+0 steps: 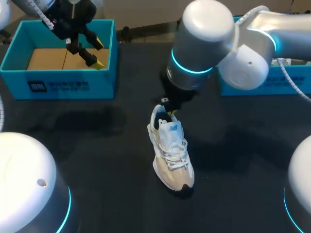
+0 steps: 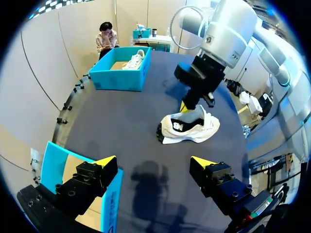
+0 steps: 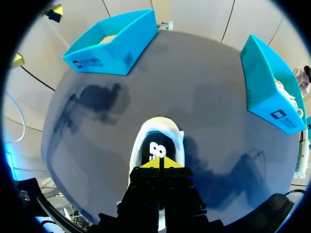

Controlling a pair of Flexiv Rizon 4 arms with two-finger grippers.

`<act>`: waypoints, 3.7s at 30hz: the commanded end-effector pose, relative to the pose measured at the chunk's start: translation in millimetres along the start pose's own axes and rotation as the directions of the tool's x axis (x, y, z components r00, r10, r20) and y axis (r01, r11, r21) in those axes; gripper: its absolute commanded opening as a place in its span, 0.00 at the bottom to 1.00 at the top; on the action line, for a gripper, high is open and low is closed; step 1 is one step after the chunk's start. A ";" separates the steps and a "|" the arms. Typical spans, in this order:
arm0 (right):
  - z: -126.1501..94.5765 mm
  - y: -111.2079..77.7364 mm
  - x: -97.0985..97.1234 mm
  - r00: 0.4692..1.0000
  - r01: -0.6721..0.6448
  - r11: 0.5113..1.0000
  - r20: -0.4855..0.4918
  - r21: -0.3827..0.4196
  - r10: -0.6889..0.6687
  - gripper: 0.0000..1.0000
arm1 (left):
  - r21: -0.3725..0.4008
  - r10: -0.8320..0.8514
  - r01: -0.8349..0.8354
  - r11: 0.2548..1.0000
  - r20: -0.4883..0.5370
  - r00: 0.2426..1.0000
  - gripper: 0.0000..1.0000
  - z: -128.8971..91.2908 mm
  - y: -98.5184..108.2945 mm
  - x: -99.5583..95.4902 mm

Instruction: Take the shoe out of the shoebox, open the shoe tongue, remove and reinsert the insole, then place the shoe into the shoebox

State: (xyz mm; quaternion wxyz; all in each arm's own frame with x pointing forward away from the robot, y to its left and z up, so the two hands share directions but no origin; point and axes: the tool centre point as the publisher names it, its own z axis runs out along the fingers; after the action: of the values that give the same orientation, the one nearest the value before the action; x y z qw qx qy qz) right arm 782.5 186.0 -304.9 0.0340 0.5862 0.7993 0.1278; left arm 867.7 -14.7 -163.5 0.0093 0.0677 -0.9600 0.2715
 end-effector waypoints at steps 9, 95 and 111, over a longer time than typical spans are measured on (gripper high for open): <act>32.1 1.4 15.0 1.000 0.002 0.998 -0.020 0.060 -0.001 0.00 | -0.004 -0.001 0.001 1.000 0.000 1.000 1.00 -0.1 -0.4 -0.1; 89.3 8.4 -16.2 0.988 0.067 0.998 0.140 -0.012 -0.064 0.00 | -0.004 -0.001 0.001 1.000 0.000 1.000 1.00 -0.1 -0.4 -0.1; 110.7 0.5 -12.3 0.998 0.034 0.998 0.058 0.051 -0.037 0.00 | -0.004 -0.001 0.001 1.000 0.000 1.000 1.00 -0.1 -0.4 -0.1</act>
State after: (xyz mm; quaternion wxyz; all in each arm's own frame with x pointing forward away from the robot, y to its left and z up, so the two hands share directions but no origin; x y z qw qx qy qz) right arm 810.3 193.3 -404.1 0.0532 0.5769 0.8103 0.0882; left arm 867.6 -14.5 -163.6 0.0093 0.0676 -0.9599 0.2718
